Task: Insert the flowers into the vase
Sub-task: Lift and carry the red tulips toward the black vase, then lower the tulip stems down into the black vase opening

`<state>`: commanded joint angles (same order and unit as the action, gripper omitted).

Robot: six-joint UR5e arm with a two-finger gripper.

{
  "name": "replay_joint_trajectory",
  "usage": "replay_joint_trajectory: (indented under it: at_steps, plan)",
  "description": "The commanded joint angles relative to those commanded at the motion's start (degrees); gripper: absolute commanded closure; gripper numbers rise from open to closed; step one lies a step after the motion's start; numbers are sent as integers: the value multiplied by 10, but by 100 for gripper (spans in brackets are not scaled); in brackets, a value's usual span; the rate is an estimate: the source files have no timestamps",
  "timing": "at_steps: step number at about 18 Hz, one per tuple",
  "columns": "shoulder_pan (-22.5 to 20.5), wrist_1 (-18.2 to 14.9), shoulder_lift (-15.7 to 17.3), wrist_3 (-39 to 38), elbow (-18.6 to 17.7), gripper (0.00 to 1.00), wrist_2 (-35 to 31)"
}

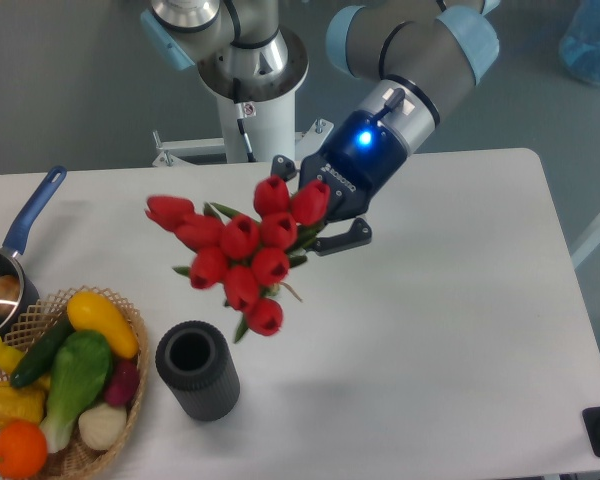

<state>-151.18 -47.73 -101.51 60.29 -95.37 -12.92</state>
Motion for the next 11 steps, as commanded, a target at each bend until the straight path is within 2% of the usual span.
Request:
replay_joint_trajectory:
  at_steps: [5, 11]
  plan:
    - [30, 0, -43, -1, 49, 100, 10]
    - [50, 13, -69, 1, 55, 100, 13]
